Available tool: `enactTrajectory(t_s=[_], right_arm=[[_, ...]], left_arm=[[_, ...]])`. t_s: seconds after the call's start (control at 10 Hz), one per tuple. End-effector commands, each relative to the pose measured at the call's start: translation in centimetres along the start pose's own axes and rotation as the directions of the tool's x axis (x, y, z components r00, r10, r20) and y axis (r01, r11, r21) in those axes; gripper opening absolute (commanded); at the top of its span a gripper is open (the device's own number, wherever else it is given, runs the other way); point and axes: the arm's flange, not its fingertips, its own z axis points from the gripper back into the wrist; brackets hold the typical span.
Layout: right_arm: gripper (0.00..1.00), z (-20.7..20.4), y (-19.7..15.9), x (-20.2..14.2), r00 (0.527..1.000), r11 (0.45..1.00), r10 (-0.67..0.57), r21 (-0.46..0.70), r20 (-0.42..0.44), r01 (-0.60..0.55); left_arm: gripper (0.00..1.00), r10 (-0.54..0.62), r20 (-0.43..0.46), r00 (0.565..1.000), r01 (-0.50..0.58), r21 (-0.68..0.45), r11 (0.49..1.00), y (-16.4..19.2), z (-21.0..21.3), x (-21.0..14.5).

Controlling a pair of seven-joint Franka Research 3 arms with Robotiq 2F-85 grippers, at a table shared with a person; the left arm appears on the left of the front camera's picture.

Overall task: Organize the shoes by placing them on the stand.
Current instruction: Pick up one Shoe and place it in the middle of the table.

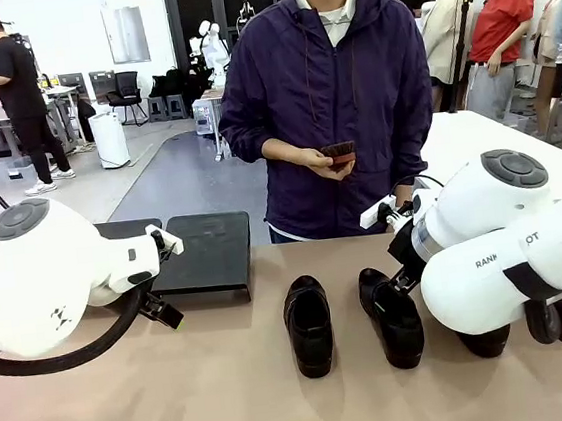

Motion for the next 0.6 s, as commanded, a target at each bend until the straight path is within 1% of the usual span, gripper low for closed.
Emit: enactTrajectory(t_s=[0.0,0.5], right_arm=[[1.00,0.09,-0.02,0.04,1.000,1.000,0.000,0.000,0.002,0.000],[1.00,0.09,-0.02,0.04,1.000,1.000,0.000,0.000,0.002,0.000]], left_arm=[[1.00,0.000,0.001,1.000,0.000,0.000,1.000,0.02,0.03,0.01],[1.00,0.000,0.001,1.000,0.000,0.000,1.000,0.02,0.03,0.01]])
